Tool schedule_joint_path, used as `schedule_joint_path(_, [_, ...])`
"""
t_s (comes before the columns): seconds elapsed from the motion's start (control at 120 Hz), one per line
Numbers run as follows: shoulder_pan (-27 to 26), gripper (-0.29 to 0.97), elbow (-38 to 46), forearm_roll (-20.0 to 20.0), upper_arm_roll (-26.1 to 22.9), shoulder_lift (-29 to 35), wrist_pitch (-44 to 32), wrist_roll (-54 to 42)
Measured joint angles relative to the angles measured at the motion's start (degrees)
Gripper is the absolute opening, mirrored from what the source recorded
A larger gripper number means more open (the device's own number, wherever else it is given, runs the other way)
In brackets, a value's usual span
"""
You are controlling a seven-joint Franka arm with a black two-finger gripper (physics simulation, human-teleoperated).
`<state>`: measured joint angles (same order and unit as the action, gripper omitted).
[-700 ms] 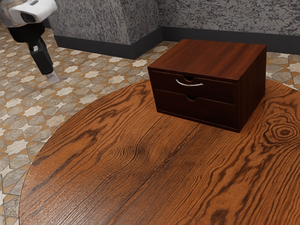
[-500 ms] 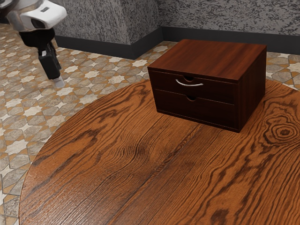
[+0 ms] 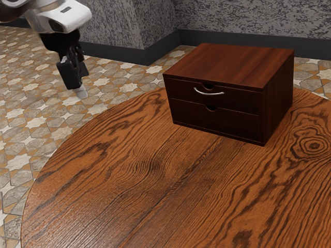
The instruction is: Pull the drawer handle with one arm to open the drawer
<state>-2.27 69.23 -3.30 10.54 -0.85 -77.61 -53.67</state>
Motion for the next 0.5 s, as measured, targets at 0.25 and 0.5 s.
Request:
schedule_joint_path(0.25, [-2.6, 0.68, 0.0, 0.0, 0.1, -0.1, 0.0, -1.2])
schedule_joint_path(0.5, [-2.5, 0.68, 0.0, 0.0, 0.1, 0.0, 0.0, -1.9])
